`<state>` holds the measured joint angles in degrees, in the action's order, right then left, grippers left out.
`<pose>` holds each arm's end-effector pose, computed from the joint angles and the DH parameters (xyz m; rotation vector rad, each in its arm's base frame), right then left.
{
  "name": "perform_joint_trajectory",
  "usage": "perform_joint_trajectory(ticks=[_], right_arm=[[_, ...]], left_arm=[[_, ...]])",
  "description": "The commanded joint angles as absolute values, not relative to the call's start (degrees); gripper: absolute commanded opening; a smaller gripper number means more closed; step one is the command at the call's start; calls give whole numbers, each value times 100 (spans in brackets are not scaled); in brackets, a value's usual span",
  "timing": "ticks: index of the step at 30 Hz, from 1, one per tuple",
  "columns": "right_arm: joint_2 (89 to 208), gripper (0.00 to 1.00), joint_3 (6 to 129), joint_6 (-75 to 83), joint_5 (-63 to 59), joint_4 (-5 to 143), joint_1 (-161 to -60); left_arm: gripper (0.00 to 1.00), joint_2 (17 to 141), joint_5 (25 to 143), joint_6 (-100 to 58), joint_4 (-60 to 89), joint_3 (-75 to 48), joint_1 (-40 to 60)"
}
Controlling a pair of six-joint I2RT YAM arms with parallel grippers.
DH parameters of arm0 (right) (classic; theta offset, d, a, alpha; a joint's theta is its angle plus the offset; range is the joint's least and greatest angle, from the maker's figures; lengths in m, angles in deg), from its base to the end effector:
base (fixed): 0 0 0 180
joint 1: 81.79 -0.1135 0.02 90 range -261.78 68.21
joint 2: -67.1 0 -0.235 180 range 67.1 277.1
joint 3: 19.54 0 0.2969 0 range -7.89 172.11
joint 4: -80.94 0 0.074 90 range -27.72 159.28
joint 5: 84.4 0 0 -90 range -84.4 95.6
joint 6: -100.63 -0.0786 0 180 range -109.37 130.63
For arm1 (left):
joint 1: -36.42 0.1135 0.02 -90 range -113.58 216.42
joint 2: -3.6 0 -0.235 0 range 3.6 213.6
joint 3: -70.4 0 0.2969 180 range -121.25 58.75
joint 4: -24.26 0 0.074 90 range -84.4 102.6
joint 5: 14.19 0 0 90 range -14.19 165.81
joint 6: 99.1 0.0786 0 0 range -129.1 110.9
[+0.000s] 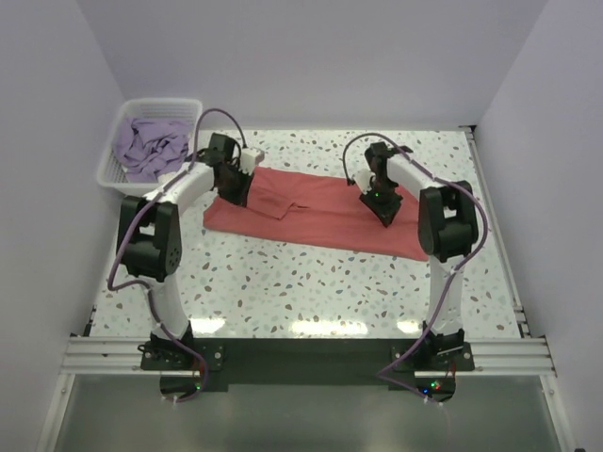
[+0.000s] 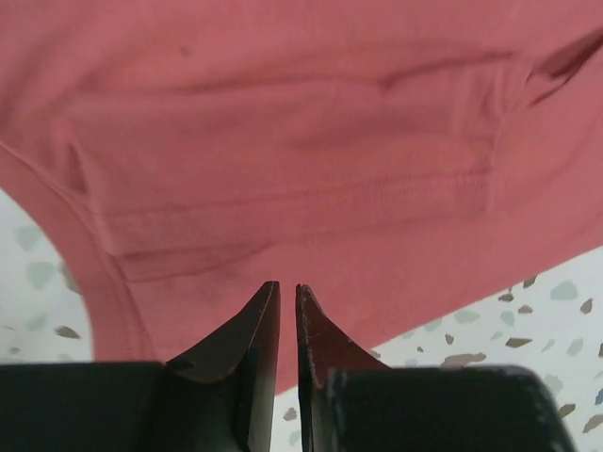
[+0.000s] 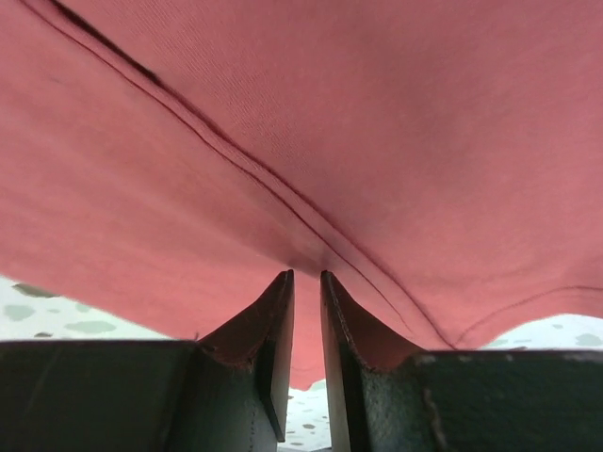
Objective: Fold and stack the t-shirts
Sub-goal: Fold the tshirt
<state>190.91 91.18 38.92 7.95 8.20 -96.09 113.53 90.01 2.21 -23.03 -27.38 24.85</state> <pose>0.4379 0.1083 0.0894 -1.1140 2.8644 -0.0762 0.4534 -0.1125 0.1426 0.6004 2.5223 -0.3244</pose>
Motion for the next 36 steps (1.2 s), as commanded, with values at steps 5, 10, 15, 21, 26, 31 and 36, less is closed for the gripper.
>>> perform_joint_trajectory(ticks=[5, 10, 15, 21, 26, 31, 36], right_arm=[[18927, 20, 8160, 4209, 1307, 1373, -9611], [18629, 19, 7413, 4235, 1176, 1487, -9734], [17971, 18, 6552, 4043, 711, 1461, -10383], [16934, 1, 6469, 3515, -1257, 873, -11272], [16572, 0, 7331, 3207, -1541, 915, -10974], [16711, 0, 7386, 3741, -329, 1118, -10702], [17116, 0, 7428, 4261, -142, 865, -10324]], left_arm=[[11, 11433, 8593, -49, -2361, -2027, 2315], [6, 12110, 8302, 83, -2352, -2429, 2324], [2, 13269, 8144, 381, -2291, -3624, 2324], [0, 14572, 8564, 470, -2414, -6392, 2324], [0, 13687, 9057, 285, -1371, -6440, 2324], [0, 12737, 9365, 30, -1367, -5694, 2236], [0, 12375, 9357, -58, -1702, -4990, 1964]])
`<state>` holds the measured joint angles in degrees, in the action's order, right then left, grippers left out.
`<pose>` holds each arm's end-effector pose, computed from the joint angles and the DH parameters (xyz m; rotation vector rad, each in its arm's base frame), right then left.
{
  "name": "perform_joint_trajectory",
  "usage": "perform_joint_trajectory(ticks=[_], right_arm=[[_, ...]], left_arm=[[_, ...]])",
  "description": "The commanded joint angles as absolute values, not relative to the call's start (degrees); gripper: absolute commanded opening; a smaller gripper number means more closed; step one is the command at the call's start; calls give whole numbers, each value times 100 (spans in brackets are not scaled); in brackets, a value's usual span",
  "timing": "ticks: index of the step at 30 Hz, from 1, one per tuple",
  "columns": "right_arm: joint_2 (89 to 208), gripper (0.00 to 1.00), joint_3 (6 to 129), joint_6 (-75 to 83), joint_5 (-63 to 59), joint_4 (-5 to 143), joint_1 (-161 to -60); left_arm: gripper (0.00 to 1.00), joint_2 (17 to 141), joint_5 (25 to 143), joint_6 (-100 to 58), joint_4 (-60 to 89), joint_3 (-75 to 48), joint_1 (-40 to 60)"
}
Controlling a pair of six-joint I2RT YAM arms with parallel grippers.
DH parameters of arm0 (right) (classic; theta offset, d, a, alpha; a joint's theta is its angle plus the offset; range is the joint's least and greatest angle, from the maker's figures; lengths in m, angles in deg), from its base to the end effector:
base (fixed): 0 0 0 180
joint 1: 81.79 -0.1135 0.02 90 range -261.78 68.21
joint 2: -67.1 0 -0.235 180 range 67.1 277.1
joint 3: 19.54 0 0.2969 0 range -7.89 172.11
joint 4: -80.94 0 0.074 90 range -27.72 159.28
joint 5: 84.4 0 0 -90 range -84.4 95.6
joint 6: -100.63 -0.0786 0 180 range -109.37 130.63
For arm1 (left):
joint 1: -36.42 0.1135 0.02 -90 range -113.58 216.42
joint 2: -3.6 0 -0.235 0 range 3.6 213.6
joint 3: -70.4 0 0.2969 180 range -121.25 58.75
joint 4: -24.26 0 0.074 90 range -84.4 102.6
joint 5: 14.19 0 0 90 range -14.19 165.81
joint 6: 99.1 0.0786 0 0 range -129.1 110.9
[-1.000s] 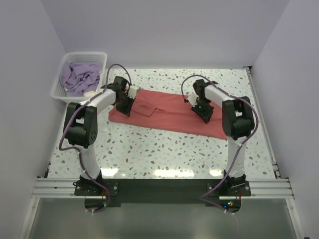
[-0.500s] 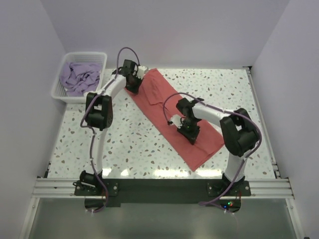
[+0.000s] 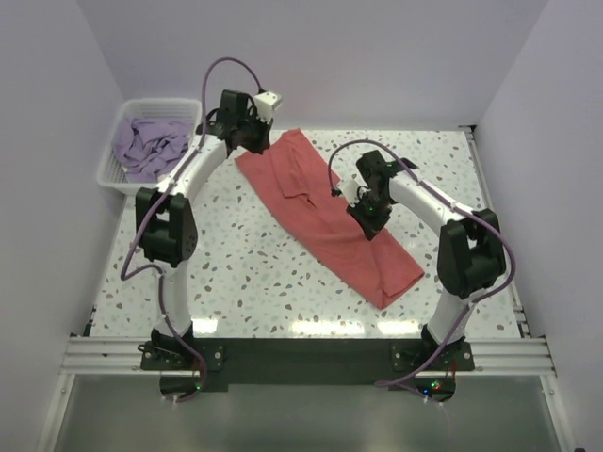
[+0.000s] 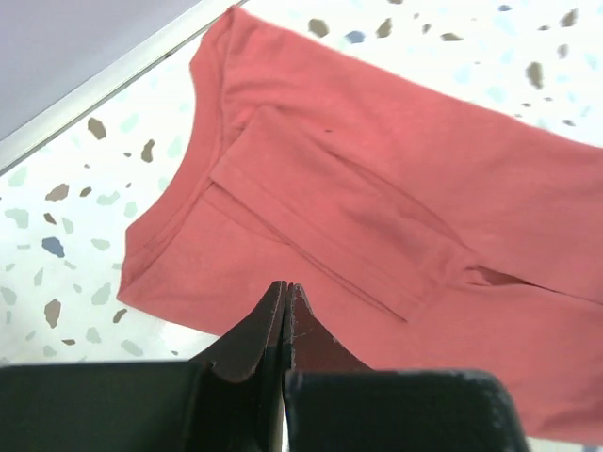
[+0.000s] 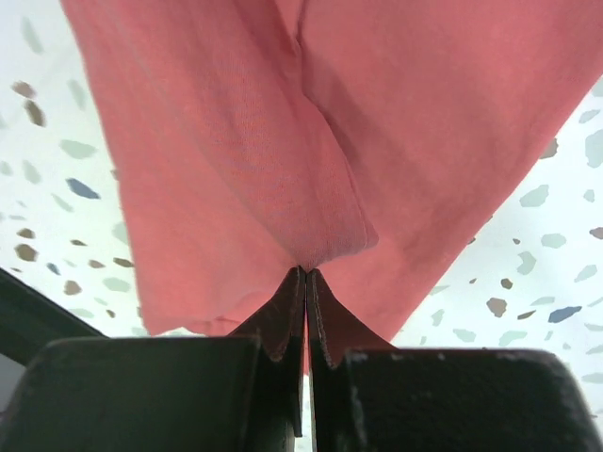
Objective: Fold and stack the t-shirts
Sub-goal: Fold the tshirt
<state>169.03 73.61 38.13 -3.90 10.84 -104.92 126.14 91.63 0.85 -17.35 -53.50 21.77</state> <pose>0.3547 0.1656 0.1494 -1.2755 2.6409 0.2326 0.5339 -0.1617 0.2220 0.6241 2.1785 -0.3569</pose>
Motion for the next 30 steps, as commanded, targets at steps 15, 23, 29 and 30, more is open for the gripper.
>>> perform_joint_trajectory(ticks=[15, 23, 29, 30], right_arm=[[17274, 13, 7631, 4587, -1987, -428, -10736], [17196, 26, 7939, 3981, -1629, -236, -10165], [17195, 41, 7728, 3524, -1267, 143, -10033], [17309, 42, 7737, 3497, -1312, 91, -10033]], left_arm=[[0, 12269, 9761, -154, -1570, -3407, 1955], [0, 12858, 9287, -137, -1517, -3485, 1972], [0, 13201, 9120, -49, -1814, -3828, 2157], [0, 13219, 9128, -49, -1868, -3924, 2183]])
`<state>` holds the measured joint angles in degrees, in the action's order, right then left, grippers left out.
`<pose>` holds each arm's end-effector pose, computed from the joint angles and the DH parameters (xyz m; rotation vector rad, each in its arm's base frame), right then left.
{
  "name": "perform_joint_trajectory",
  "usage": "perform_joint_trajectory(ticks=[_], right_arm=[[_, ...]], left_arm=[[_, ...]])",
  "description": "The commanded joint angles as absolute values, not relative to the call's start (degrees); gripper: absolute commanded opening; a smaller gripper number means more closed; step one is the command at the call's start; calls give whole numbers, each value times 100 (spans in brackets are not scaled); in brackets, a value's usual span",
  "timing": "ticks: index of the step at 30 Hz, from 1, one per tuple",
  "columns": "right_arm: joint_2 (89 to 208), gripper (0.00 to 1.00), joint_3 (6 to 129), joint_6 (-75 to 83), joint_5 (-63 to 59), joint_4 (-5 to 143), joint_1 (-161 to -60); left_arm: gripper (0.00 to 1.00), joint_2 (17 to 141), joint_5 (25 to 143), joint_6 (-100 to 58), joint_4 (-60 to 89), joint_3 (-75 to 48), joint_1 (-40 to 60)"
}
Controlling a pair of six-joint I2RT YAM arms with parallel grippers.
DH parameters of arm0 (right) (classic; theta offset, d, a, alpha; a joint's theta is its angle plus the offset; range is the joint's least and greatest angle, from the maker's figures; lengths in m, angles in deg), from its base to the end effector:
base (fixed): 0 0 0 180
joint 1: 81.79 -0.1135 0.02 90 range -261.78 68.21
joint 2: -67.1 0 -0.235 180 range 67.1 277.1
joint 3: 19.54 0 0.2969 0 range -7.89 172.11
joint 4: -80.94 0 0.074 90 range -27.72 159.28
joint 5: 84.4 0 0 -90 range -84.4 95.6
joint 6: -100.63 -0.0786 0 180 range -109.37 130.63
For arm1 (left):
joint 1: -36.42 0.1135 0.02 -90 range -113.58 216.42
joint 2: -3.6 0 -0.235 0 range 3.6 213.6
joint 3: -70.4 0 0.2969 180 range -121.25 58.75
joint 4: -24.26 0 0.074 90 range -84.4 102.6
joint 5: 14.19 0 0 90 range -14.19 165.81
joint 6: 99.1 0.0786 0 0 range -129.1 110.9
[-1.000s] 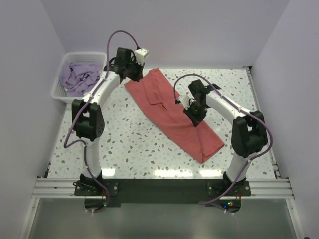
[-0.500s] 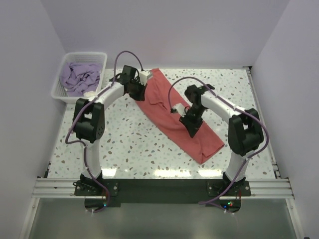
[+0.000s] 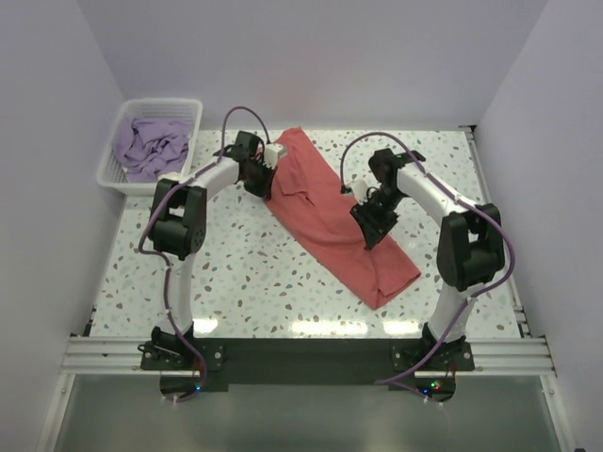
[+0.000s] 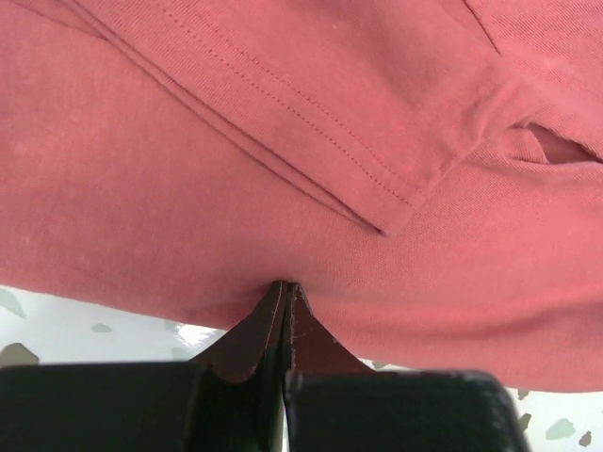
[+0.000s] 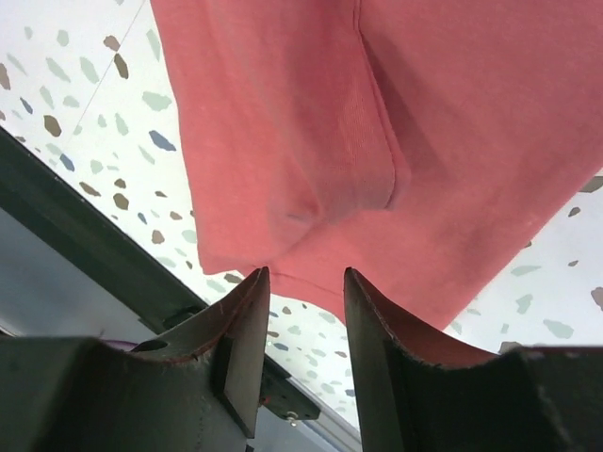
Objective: Fold and stack the t-shirts
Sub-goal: Fold the tshirt
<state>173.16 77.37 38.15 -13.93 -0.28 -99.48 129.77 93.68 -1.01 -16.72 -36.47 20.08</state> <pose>0.3514 0.1396 0.1440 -1.1799 2.8384 0.5279 0.4852 -0.1674 0.0758 0.6588 2.5285 -0.4592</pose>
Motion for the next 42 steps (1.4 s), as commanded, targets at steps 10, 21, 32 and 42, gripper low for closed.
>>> perform_joint_trajectory(ticks=[10, 21, 32, 42], right_arm=[[17222, 51, 6964, 3234, -1391, 466, -10472], [17117, 0, 6462, 3137, -1444, 978, -11245], [16536, 0, 6287, 2882, -2436, 1013, -12221], [16353, 50, 6664, 3206, -2902, 460, -12241]], left_arm=[[0, 13201, 9357, 21, -1948, -3969, 2254], [0, 13219, 9339, -5, -1930, -3916, 2254], [0, 13175, 9286, 30, -1930, -3811, 2254], [0, 13192, 9225, 162, -2079, -3820, 2254]])
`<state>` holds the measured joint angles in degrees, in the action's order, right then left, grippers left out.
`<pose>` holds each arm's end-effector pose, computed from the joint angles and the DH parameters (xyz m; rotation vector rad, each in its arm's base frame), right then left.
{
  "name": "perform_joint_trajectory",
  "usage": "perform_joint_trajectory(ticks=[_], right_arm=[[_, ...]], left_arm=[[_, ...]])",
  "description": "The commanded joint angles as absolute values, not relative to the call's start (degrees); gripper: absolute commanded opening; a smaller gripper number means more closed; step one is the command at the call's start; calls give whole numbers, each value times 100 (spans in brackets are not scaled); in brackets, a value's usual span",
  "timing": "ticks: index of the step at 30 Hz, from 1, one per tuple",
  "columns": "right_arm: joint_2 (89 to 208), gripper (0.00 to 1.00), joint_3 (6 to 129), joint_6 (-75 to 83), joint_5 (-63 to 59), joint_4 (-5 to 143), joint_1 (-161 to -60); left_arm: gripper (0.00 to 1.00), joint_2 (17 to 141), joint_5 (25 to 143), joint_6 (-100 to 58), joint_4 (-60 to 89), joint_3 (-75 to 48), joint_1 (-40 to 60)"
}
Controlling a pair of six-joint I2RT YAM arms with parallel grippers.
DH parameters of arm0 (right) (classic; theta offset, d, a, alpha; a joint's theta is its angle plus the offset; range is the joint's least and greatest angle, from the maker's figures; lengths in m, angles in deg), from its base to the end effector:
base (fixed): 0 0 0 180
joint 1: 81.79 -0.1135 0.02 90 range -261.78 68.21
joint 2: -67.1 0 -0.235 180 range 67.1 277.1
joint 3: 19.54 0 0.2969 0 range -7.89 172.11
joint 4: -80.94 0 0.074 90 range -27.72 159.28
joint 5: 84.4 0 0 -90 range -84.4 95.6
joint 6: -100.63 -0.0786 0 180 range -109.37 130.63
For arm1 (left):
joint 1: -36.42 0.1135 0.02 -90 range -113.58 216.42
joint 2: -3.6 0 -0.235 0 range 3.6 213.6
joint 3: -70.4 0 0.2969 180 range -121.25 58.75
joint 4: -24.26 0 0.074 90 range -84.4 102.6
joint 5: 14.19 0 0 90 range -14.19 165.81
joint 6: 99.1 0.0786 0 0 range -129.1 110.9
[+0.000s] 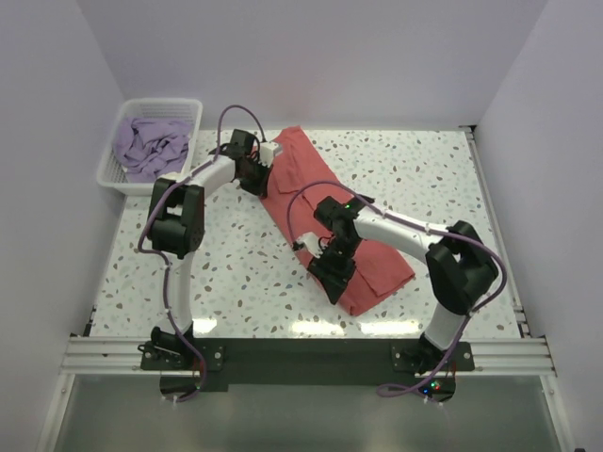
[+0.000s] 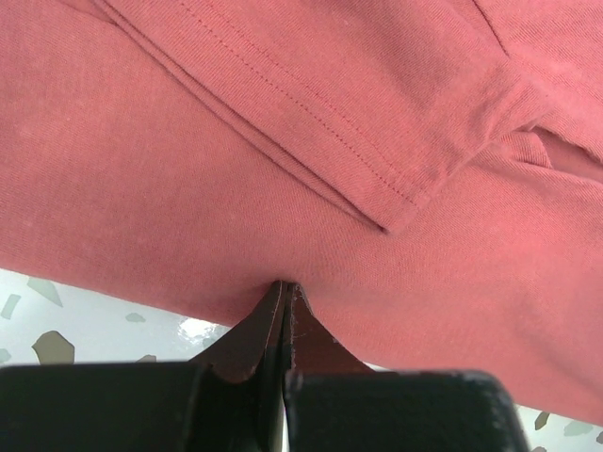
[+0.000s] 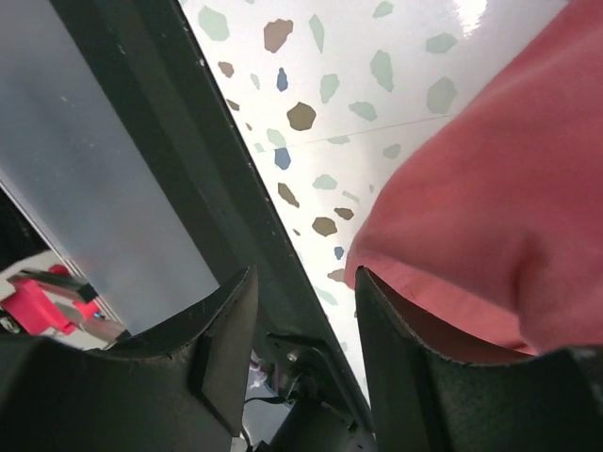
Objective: Fold and stack the t-shirts
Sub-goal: Fold the tshirt
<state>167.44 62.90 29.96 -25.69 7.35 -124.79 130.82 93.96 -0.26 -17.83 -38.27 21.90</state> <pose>0.2216 0.2624 0.1123 1.4924 -2.4881 -0.7875 0.4939 -0.1532 0.0766 0.6356 2.5349 -0.4504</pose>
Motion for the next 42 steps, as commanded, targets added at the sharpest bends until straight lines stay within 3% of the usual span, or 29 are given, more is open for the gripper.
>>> perform_joint_trajectory(ticks=[1, 9, 17, 27, 31, 42], right_arm=[[16247, 50, 6760, 3251, -3016, 416, -12135], [15762, 47, 6445, 3522, -2174, 1170, -11299], [15824, 64, 5672, 3857, -1919, 2198, -11281], [16210, 58, 5469, 4165, -2032, 2832, -11264], [16518, 53, 5539, 4279, -2138, 2709, -11272], [16598, 52, 5478, 4437, -2604, 2121, -11272]], left_arm=[[0, 13201, 9233, 171, -2088, -3820, 2254], [0, 13280, 9251, 241, -2097, -3846, 2271], [0, 13386, 9251, 329, -2176, -3978, 2280], [0, 13386, 9260, 373, -2185, -3951, 2298], [0, 13412, 9277, 382, -2194, -3987, 2306], [0, 13430, 9260, 399, -2211, -3969, 2350]])
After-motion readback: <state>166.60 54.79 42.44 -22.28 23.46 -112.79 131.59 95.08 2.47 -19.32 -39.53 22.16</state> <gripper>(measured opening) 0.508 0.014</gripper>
